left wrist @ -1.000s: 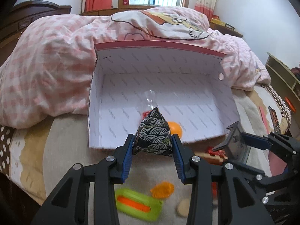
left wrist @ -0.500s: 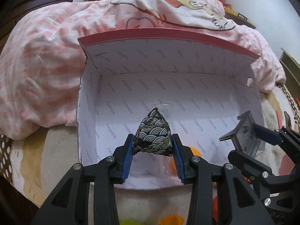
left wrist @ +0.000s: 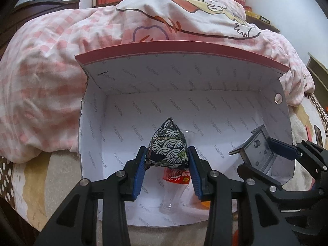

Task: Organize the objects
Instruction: 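Carry plate and pouch into the red box and open both grippers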

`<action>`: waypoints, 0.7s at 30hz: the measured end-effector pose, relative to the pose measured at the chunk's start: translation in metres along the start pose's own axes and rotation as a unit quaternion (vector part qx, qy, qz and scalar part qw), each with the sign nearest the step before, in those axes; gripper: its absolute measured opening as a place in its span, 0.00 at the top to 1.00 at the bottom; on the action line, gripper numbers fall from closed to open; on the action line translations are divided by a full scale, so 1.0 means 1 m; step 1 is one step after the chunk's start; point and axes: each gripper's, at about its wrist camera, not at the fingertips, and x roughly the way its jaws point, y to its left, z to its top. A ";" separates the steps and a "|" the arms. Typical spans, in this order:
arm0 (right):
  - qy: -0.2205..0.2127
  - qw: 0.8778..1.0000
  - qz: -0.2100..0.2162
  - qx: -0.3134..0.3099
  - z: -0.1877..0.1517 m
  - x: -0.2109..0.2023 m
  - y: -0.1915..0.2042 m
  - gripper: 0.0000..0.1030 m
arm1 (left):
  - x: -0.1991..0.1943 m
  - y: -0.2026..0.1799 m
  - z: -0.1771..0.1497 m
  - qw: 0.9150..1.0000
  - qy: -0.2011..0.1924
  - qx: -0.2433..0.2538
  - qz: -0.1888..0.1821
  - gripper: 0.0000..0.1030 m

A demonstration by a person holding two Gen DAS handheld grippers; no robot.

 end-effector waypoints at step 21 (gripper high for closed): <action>-0.022 0.999 -0.040 -0.015 0.001 0.005 -0.001 0.38 | 0.027 -0.014 0.012 1.000 0.011 0.000 -0.006 0.39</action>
